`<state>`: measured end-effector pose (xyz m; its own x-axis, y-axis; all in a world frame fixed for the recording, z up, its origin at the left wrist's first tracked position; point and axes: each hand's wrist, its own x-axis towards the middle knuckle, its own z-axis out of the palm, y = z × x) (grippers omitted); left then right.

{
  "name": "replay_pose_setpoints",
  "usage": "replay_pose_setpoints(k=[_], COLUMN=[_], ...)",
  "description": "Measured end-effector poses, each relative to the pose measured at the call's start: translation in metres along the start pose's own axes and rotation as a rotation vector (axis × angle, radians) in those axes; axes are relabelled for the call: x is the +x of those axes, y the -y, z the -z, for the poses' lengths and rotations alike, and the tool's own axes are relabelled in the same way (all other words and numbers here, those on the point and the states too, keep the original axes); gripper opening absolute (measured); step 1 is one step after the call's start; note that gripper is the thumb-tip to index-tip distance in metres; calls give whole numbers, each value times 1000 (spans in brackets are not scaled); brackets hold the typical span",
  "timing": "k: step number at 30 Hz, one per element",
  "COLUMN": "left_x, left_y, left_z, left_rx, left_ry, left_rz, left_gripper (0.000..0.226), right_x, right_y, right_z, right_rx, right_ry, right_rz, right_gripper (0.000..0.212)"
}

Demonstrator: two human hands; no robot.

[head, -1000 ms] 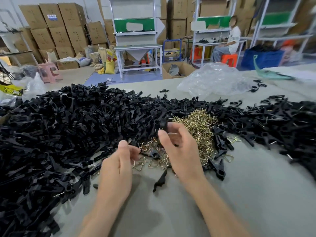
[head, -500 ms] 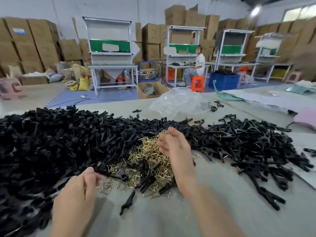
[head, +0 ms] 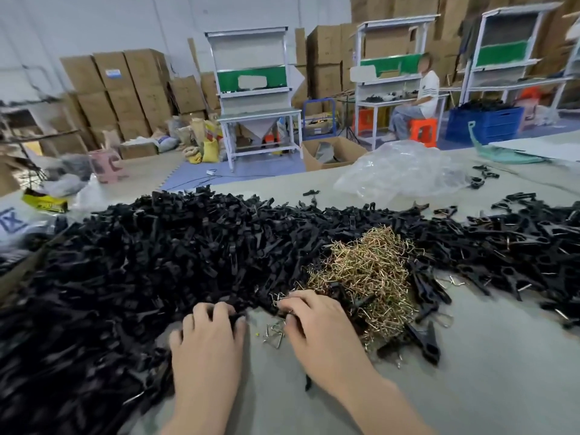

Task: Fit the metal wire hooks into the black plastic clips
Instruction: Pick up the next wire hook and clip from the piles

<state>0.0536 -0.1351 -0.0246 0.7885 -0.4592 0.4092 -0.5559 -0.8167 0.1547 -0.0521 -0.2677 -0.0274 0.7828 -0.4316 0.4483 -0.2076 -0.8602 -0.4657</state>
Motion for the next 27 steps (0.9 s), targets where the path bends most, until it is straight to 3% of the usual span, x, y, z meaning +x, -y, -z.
replay_pose_setpoints(k=[6, 10, 13, 17, 21, 27], left_x=[2, 4, 7, 5, -1, -1], left_y=[5, 4, 2, -7, -26, -33], left_z=[-4, 1, 9, 20, 26, 23], left_rx=[95, 116, 50, -551, -1136, -1459], left_ry=[-39, -36, -42, -266, -263, -138], left_rz=[-39, -72, -60, 86, 234, 495], left_gripper=[16, 50, 51, 49, 45, 46], right_x=[0, 2, 4, 6, 4, -1], right_y=[2, 3, 4, 9, 21, 33], right_z=[5, 9, 14, 19, 18, 4], right_rx=[113, 254, 407, 715, 896, 802], right_ry=[-32, -104, -191, -152, 115, 209], right_rz=[-9, -63, -108, -201, -132, -64], right_gripper=[30, 30, 31, 34, 20, 33])
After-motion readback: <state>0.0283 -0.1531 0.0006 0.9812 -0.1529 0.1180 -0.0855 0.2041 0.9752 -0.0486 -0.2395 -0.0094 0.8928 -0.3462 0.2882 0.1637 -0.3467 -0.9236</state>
